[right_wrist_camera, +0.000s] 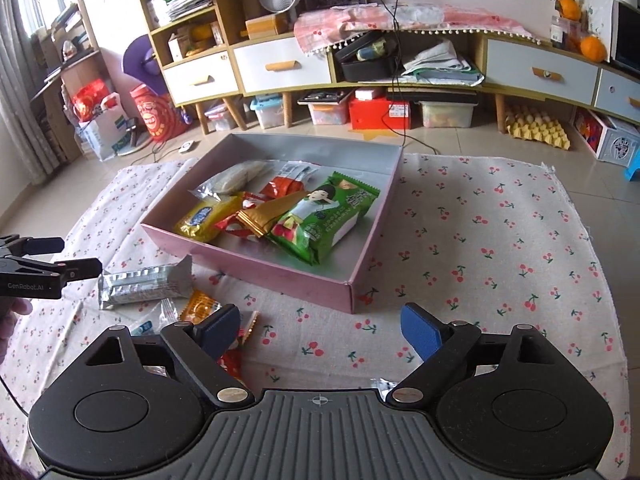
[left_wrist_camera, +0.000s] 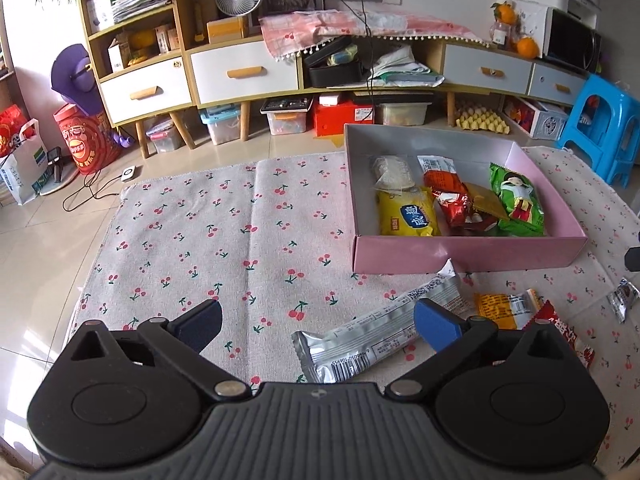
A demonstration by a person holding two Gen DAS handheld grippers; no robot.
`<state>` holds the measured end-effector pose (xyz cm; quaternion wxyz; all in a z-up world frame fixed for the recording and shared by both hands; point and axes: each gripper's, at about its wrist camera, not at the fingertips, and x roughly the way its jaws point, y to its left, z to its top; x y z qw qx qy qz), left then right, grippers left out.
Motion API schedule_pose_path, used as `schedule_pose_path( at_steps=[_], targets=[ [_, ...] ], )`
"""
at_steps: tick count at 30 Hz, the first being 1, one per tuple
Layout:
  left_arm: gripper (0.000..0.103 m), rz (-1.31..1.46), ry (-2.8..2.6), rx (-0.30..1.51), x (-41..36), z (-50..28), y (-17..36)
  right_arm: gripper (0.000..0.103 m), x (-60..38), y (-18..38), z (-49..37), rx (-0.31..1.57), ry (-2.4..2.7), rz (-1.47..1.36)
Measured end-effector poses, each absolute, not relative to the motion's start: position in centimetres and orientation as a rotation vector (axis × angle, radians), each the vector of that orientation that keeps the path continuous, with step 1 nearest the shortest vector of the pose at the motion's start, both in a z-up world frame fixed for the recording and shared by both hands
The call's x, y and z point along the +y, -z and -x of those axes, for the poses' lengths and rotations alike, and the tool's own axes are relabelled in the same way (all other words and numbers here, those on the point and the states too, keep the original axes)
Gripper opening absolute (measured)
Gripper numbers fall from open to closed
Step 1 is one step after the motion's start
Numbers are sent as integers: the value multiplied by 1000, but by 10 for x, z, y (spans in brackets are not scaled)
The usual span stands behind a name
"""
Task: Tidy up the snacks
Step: 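Withdraw both tools from the pink box, then grasp the silver bar with the left tool while the right tool grasps the white round pastry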
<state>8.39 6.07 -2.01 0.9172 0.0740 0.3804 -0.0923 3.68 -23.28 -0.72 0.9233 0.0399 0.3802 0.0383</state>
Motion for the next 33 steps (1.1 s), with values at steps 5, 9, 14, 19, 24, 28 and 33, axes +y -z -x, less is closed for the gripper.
schedule_pose_path(
  at_steps=[5, 9, 14, 19, 24, 28, 33],
  targets=[
    [102, -207, 231, 770, 69, -80, 31, 89, -243, 17, -29, 797, -37, -19],
    [102, -264, 264, 769, 75, -80, 43, 89, -243, 29, -22, 829, -29, 67],
    [102, -265, 302, 803, 74, -84, 52, 89, -240, 49, -16, 891, -63, 210],
    [102, -300, 347, 817, 64, -87, 56, 89, -245, 61, -16, 932, -65, 263],
    [100, -342, 378, 826, 50, -88, 61, 89, -255, 69, -20, 957, -57, 290],
    [100, -346, 383, 818, 46, -89, 62, 93, -265, 70, -25, 945, -47, 240],
    [97, -303, 374, 844, 45, -94, 60, 93, -270, 71, -32, 916, -25, 207]
  ],
)
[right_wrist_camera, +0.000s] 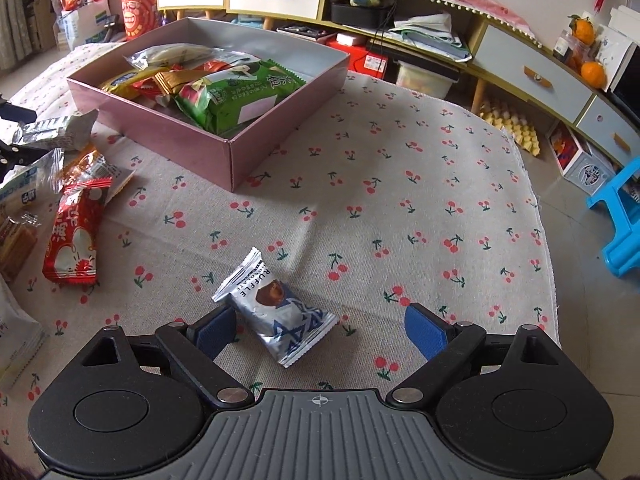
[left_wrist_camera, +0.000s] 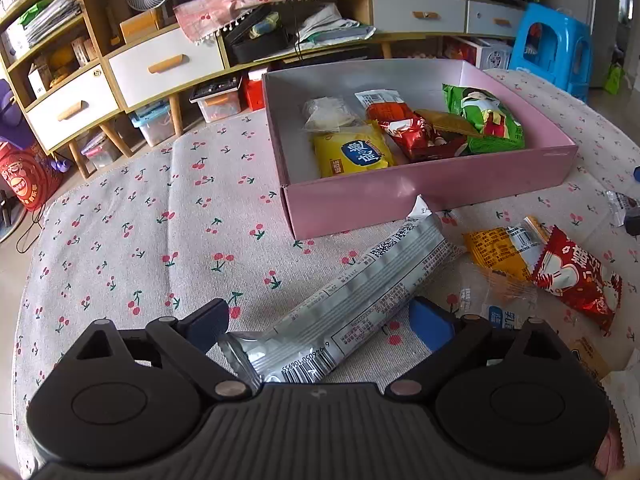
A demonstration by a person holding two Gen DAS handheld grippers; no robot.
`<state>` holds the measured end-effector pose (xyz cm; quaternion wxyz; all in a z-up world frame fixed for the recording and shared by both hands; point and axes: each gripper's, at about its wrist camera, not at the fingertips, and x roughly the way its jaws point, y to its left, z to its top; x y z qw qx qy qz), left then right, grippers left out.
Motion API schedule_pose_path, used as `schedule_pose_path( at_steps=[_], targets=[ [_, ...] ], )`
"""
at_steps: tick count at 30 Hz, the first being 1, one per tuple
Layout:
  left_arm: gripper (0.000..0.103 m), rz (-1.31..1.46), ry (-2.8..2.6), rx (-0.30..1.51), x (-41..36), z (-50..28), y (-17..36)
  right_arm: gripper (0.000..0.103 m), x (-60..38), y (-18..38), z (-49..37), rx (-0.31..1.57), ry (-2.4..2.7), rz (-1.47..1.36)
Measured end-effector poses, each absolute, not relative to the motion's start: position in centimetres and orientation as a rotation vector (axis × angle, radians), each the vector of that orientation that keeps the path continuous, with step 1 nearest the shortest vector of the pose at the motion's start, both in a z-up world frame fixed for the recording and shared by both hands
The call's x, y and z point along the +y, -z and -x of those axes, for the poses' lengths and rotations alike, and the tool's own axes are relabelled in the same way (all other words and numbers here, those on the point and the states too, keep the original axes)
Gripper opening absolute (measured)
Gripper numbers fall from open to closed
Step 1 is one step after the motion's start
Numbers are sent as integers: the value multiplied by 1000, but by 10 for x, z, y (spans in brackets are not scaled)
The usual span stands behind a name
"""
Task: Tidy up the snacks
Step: 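Grasp the silver bar with the left tool while the right tool grasps the white round pastry, then carry both held snacks over the pink box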
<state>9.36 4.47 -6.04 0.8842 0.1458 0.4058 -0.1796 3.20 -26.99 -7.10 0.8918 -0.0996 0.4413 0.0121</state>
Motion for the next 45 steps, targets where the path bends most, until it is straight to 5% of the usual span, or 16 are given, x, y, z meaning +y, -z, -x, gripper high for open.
schedule_pose_path(
  at_steps=[10, 15, 20, 22, 25, 40, 45],
  targets=[
    [87, -267, 364, 875, 45, -93, 57, 88, -272, 71, -38, 910, -16, 184],
    [81, -279, 361, 870, 40, -93, 55, 66, -268, 67, -35, 919, -56, 171],
    [71, -313, 377, 860, 35, -89, 52, 33, -260, 65, -35, 942, -88, 148],
    [67, -332, 381, 858, 32, -87, 51, 28, -256, 64, -35, 949, -86, 149],
    [52, -345, 400, 858, 28, -84, 49, 28, -252, 63, -36, 960, -74, 139],
    [42, -185, 363, 976, 37, -83, 37, 27, -264, 52, -40, 1026, -71, -187],
    [26, -67, 357, 1011, 48, -82, 30, 27, -265, 41, -46, 1003, -63, -267]
  ],
)
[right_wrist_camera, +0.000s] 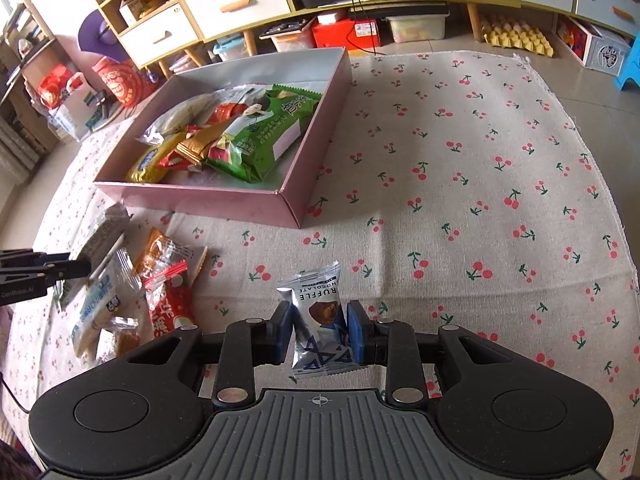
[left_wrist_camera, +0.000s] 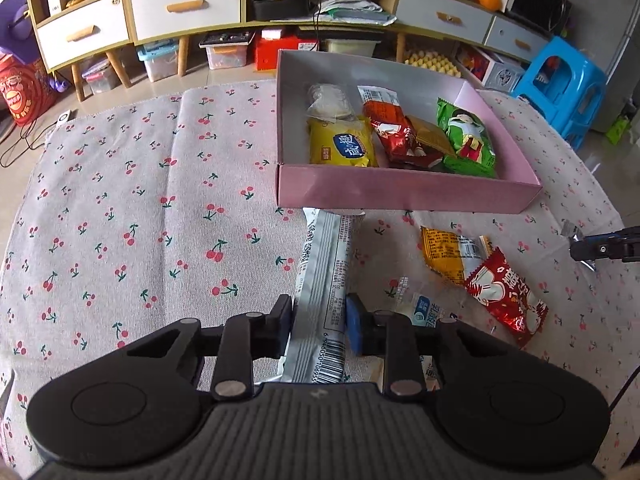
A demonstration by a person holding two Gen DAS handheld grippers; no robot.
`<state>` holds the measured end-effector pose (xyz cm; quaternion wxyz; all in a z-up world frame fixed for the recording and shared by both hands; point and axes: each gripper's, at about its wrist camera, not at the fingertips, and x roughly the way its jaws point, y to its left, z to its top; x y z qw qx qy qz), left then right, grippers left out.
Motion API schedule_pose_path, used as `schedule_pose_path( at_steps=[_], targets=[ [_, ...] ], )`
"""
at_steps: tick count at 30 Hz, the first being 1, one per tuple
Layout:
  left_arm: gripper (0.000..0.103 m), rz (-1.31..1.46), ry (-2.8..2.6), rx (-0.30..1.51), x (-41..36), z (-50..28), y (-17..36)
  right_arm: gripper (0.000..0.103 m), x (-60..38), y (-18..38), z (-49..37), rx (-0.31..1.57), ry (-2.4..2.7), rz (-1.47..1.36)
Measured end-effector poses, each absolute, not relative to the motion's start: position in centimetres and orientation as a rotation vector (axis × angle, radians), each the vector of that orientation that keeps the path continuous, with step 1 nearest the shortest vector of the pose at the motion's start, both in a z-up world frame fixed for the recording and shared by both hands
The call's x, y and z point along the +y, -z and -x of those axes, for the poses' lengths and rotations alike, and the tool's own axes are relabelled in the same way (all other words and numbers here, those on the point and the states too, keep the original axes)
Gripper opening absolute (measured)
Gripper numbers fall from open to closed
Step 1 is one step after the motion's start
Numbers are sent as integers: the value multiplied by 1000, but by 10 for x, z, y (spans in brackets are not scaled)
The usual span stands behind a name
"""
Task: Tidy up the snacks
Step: 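Carry both held snacks over the pink box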
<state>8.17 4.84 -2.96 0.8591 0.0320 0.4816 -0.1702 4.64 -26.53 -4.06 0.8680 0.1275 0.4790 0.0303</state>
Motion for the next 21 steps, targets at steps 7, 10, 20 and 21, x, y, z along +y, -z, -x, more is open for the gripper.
schedule_pose_path(
  at_steps=[7, 10, 20, 21],
  targets=[
    [25, -18, 334, 1032, 50, -84, 32, 27, -264, 30, -56, 978, -50, -345],
    [25, 12, 344, 1009, 50, -81, 23, 27, -262, 26, -59, 970, -53, -361],
    [25, 131, 391, 942, 43, -73, -1, 27, -269, 18, -76, 924, -38, -492],
    [25, 139, 392, 932, 42, -73, -3, 27, -269, 17, -78, 914, -39, -507]
  ],
)
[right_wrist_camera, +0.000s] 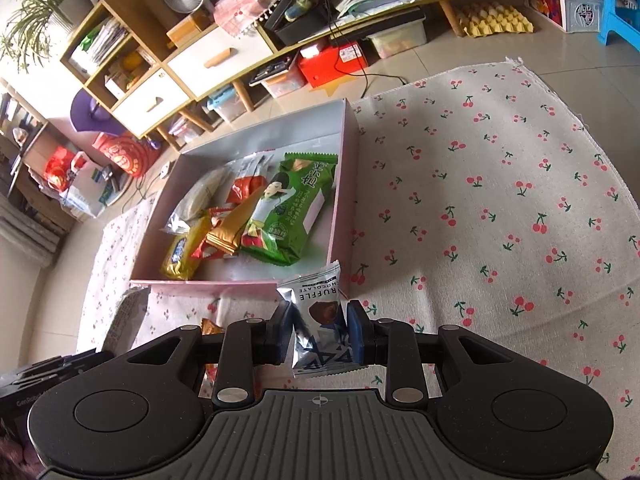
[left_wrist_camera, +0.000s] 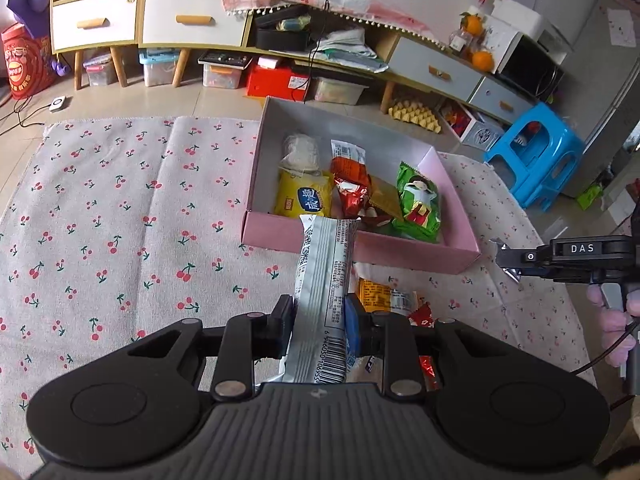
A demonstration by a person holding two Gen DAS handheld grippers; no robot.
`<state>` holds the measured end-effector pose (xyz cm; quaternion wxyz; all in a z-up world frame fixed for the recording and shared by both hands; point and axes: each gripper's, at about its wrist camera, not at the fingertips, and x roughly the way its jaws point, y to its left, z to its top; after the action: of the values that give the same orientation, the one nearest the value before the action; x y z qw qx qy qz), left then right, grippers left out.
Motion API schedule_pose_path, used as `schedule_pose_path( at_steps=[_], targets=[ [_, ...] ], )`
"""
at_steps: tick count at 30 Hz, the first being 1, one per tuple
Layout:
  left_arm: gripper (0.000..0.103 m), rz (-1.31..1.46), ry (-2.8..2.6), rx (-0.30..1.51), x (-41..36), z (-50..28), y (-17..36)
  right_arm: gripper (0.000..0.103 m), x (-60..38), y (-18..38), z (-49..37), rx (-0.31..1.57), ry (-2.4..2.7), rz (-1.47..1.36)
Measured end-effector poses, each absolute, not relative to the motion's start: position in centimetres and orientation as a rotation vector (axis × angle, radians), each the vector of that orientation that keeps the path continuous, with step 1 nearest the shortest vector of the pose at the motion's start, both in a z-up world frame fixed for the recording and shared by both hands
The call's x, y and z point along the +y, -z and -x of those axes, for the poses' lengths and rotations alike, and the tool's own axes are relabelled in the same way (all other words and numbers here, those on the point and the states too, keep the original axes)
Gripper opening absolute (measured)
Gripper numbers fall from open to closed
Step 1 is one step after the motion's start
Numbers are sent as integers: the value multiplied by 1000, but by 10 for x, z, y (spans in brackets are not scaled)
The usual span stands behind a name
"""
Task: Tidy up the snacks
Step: 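Carry both held snacks over the pink box, then open both tools to drop the snacks into the pink box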
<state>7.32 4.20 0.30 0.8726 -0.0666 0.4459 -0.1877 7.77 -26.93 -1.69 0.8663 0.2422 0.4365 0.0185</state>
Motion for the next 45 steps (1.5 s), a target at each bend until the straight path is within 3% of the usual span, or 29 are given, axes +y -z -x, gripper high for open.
schedule_pose_path(
  at_steps=[27, 29, 34, 40, 45],
  targets=[
    [25, 64, 375, 932, -72, -189, 20, 28, -256, 41, -146, 929, -50, -556],
    [25, 69, 376, 944, -77, -193, 24, 33, -258, 41, -146, 929, -57, -560],
    [25, 62, 361, 954, -86, -201, 29, 33, -265, 39, -145, 920, -50, -573],
    [33, 108, 338, 951, -74, -199, 26, 37, -276, 32, -142, 889, -58, -628],
    [48, 65, 332, 923, -70, -189, 15, 47, -277, 26, -139, 871, -67, -633]
  ],
)
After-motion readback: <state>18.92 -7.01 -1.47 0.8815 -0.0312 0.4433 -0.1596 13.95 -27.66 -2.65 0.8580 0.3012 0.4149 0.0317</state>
